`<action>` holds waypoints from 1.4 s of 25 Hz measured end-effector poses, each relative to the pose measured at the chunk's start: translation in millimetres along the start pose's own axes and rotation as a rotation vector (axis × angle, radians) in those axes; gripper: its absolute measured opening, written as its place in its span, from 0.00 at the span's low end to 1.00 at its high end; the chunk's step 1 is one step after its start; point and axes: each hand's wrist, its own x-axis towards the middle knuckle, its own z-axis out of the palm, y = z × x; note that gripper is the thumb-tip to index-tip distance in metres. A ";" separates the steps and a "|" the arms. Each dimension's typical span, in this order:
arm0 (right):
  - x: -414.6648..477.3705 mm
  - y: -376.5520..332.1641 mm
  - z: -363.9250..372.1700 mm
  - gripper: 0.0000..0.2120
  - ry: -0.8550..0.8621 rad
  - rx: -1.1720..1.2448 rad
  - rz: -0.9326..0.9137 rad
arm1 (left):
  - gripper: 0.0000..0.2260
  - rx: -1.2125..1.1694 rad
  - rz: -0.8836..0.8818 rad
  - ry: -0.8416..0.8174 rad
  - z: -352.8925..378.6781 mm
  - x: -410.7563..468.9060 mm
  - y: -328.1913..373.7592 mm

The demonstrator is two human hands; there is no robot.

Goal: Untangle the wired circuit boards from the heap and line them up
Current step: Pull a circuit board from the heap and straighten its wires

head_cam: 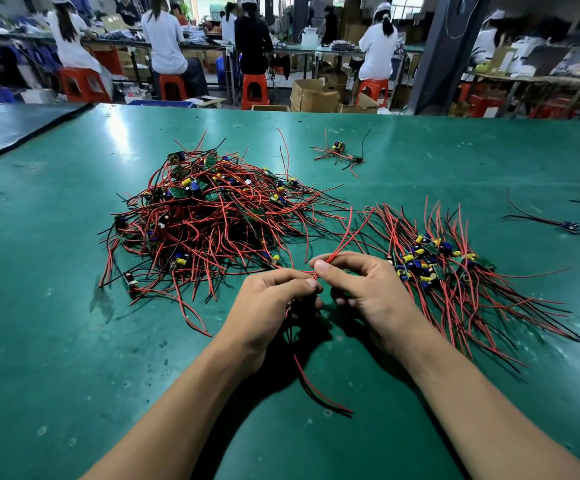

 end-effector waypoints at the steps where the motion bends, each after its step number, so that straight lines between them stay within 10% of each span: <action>1: 1.9 1.4 -0.7 0.06 0.053 -0.012 -0.020 | 0.07 -0.004 -0.005 0.000 0.6 0.4 0.1; 14: 17.8 -1.7 -25.4 0.07 0.507 -0.035 -0.270 | 0.09 0.033 -0.026 -0.081 0.4 -3.6 1.5; 26: 14.3 -6.6 -40.7 0.09 0.392 -0.171 -0.269 | 0.08 -0.070 -0.007 -0.025 -5.6 0.7 -1.3; 35: 6.5 -31.5 -36.6 0.08 -0.141 1.000 0.456 | 0.06 -0.086 -0.024 -0.037 -7.8 0.4 -1.8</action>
